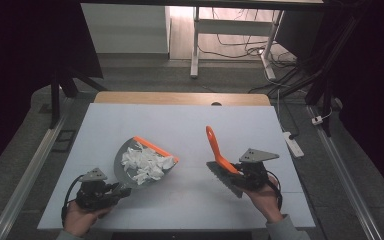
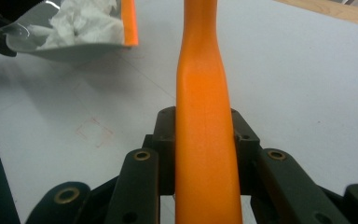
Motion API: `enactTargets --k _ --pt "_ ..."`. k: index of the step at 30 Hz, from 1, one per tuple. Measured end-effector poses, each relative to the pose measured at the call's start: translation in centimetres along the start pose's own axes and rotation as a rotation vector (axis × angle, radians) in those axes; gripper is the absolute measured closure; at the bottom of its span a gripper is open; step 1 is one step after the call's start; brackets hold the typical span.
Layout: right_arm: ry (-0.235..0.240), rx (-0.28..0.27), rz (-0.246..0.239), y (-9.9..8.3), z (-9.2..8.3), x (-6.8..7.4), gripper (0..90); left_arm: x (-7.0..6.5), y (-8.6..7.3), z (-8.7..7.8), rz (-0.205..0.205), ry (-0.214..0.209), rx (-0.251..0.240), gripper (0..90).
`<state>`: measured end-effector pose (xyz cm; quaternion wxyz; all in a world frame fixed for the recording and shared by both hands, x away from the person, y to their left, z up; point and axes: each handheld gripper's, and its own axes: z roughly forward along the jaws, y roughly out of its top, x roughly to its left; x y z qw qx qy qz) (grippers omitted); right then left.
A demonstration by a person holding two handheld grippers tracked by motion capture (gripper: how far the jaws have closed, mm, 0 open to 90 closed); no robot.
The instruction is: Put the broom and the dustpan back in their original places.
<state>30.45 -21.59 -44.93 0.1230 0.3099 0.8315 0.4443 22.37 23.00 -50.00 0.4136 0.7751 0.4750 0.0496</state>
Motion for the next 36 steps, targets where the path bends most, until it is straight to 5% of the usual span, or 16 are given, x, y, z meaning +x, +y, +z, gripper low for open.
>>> enactTargets --k 20,30,36 --pt "0.021 0.051 0.059 -1.2 0.4 -0.9 70.6 1.9 -0.7 -0.4 -0.147 0.129 -0.067 61.6" --pt "0.049 0.078 0.074 -1.4 0.6 -1.0 70.6 2.7 -1.1 0.0 -0.243 0.23 -0.073 61.6" --pt "0.065 0.119 0.113 -2.1 1.4 -1.4 70.6 3.3 -1.3 0.5 -0.287 0.248 -0.063 61.5"
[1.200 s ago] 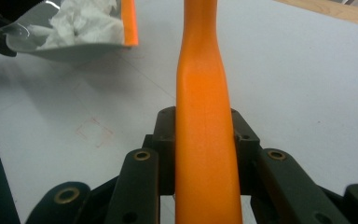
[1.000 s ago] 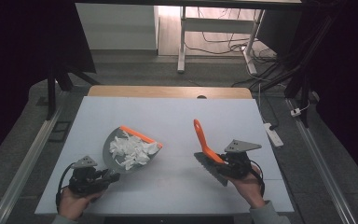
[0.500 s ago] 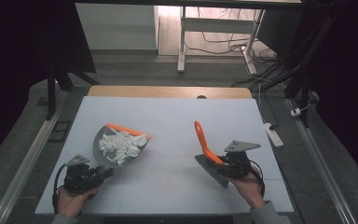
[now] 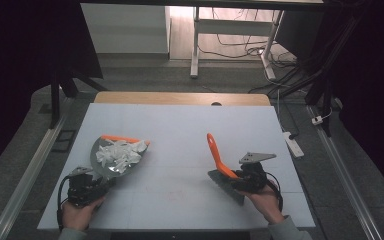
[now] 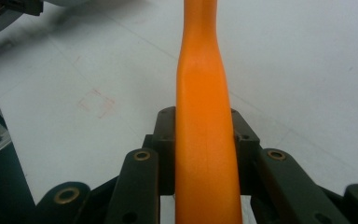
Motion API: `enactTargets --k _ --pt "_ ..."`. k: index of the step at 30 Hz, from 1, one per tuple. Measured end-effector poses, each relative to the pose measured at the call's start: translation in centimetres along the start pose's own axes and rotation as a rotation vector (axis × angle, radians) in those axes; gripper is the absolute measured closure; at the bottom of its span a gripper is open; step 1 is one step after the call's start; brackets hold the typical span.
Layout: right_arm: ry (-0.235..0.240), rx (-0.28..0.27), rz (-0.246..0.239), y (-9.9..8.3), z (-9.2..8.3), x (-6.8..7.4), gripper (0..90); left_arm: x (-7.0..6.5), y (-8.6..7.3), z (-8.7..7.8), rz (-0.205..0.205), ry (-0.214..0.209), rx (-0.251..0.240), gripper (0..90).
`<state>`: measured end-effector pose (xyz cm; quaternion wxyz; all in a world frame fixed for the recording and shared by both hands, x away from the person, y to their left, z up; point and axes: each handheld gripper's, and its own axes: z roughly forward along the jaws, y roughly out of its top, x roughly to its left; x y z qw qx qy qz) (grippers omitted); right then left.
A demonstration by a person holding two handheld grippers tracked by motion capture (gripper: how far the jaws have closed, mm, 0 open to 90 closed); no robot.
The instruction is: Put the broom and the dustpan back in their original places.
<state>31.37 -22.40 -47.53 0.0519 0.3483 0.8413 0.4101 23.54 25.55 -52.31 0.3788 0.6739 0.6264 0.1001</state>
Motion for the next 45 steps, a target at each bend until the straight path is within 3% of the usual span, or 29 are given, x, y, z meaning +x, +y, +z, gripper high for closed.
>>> enactTargets --k 6,12,21,27,32,36,38,41,45 --pt "-0.025 0.065 0.053 -0.6 1.3 -1.5 70.6 0.3 0.0 0.9 -0.003 0.016 0.032 61.5" --pt "-0.058 0.083 0.087 -0.6 1.4 -3.1 68.9 0.6 0.0 1.5 -0.018 0.029 0.055 61.4" --pt "-0.095 0.115 0.093 -1.0 1.9 -4.6 55.1 0.7 -0.1 1.7 -0.02 0.017 0.064 60.4" --pt "-0.143 0.138 0.104 -1.4 2.0 -5.3 44.5 0.7 -0.1 1.5 -0.019 0.048 0.057 45.2" --pt "-0.2 0.143 0.094 -1.5 1.8 -5.3 39.9 0.6 -0.1 0.9 0.006 0.073 0.043 32.7" --pt "-0.24 0.111 0.058 -1.4 1.2 -5.0 39.2 0.4 -0.2 -0.5 0.043 0.09 0.008 31.3" --pt "-0.231 0.098 0.041 -1.4 0.8 -4.8 39.8 0.2 -0.3 -1.1 0.066 0.085 -0.007 31.3" --pt "-0.187 0.083 0.016 -1.4 0.4 -4.4 43.2 0.0 -0.3 -1.6 0.107 0.047 -0.019 31.8" --pt "-0.172 0.077 -0.046 -1.4 -0.1 -3.8 44.1 -0.4 0.0 -1.7 0.175 -0.023 -0.016 34.2"
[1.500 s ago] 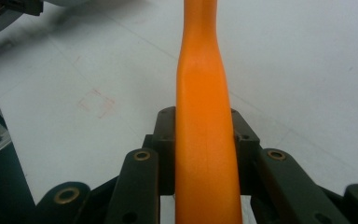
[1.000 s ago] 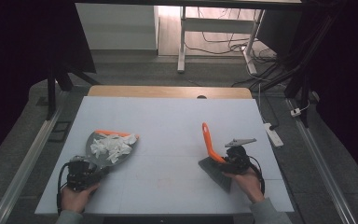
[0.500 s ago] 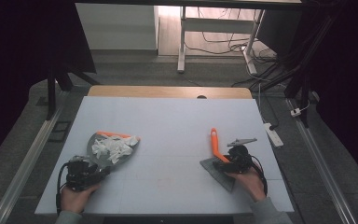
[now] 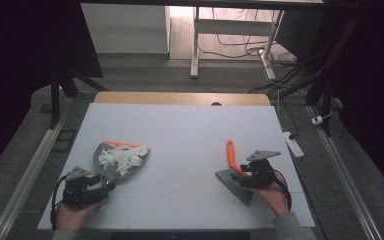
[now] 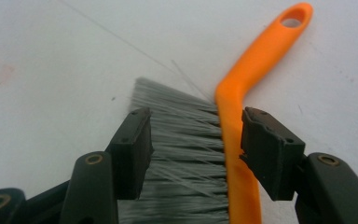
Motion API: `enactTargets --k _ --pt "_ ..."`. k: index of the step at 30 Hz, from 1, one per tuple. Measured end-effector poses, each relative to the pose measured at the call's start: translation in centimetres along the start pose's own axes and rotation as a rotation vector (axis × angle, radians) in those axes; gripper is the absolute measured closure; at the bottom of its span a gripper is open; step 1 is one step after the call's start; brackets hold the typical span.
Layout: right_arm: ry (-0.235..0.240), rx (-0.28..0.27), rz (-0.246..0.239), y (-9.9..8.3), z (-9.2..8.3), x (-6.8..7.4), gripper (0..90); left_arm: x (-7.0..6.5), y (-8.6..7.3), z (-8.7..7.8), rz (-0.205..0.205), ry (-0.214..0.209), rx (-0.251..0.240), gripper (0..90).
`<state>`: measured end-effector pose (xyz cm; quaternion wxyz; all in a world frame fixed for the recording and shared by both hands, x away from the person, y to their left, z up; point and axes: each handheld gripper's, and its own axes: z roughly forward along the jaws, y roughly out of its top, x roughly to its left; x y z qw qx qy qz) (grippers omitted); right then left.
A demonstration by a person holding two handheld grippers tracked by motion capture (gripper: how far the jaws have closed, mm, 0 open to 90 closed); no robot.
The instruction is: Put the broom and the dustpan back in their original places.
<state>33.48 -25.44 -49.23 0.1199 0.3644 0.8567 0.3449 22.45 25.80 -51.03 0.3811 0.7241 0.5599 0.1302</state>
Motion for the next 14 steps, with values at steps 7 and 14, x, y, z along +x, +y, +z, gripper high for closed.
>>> enactTargets --k 7,14 --pt "0.006 -0.038 -0.093 -0.1 -1.0 0.9 46.1 -0.4 0.4 0.0 0.068 -0.07 -0.003 36.2" --pt "0.04 -0.052 -0.113 -0.2 -1.2 1.2 46.1 -0.3 0.6 0.3 0.085 -0.1 -0.004 37.1"
